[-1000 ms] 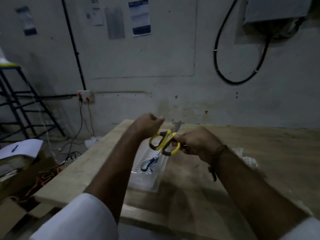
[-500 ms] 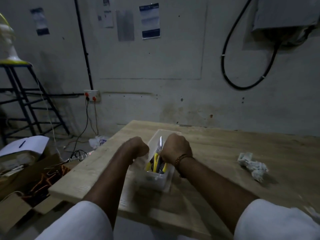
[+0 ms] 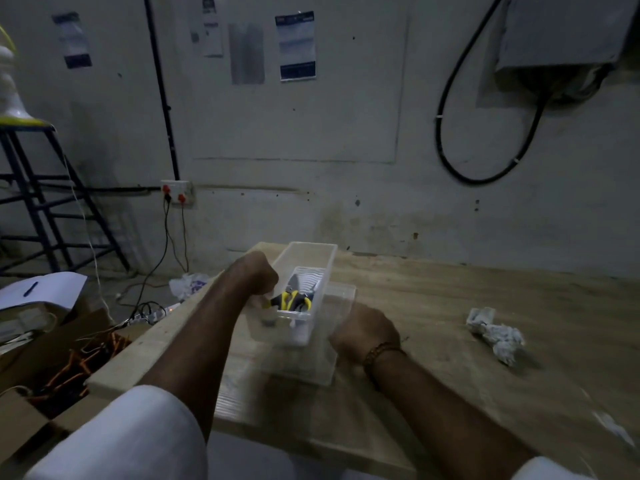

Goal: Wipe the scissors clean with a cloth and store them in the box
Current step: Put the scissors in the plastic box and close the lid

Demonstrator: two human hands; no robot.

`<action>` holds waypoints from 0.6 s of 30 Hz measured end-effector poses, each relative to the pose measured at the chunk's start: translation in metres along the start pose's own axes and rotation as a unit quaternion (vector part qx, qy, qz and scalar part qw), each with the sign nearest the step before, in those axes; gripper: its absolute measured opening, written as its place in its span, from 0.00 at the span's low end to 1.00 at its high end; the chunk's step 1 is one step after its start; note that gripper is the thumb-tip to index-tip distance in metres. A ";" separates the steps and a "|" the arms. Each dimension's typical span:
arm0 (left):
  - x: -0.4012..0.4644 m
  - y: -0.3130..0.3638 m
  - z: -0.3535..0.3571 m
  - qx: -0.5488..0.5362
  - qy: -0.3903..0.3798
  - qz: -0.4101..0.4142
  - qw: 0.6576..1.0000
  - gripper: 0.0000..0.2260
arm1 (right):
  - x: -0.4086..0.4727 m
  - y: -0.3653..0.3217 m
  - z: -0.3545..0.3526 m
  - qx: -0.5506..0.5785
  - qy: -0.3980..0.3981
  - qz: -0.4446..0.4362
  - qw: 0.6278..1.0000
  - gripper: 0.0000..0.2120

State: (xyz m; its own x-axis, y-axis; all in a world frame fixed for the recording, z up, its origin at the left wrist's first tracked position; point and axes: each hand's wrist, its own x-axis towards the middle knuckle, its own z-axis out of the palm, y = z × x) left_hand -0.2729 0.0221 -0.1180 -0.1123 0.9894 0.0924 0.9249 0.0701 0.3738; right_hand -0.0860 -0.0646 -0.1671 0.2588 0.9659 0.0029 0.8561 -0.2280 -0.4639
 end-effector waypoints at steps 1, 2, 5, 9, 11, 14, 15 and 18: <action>0.000 -0.001 -0.004 -0.009 0.007 -0.007 1.000 0.16 | -0.002 -0.001 0.003 0.003 -0.002 0.007 1.000 0.20; -0.001 -0.002 -0.007 -0.016 0.014 -0.016 1.000 0.16 | -0.003 -0.003 0.005 0.005 -0.003 0.019 1.000 0.19; -0.002 -0.006 -0.008 -0.038 0.030 -0.029 0.998 0.17 | -0.006 -0.006 0.004 0.024 -0.023 0.064 0.997 0.21; -0.005 -0.010 -0.002 -0.051 0.020 -0.053 0.997 0.17 | -0.005 -0.005 -0.001 0.056 -0.057 0.080 0.994 0.20; -0.006 -0.013 0.003 -0.052 0.008 -0.053 0.997 0.16 | -0.004 -0.002 -0.006 0.064 -0.029 0.085 0.994 0.18; -0.009 -0.016 0.010 -0.058 -0.017 -0.057 0.997 0.16 | 0.000 0.005 -0.023 0.098 0.084 0.127 0.984 0.15; -0.012 -0.015 0.013 -0.056 -0.025 -0.057 0.996 0.16 | 0.000 0.006 -0.032 0.092 0.139 0.125 0.978 0.14; -0.020 -0.004 0.015 -0.060 -0.078 -0.058 0.993 0.13 | -0.006 0.004 -0.059 0.007 0.296 0.045 0.954 0.10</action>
State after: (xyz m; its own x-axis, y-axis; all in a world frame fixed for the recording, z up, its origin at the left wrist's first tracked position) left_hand -0.2689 0.0044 -0.1348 -0.1496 0.9838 -0.0984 0.8581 0.1786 0.4814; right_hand -0.0581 -0.0790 -0.1161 0.5417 0.7032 0.4605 0.8134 -0.3004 -0.4981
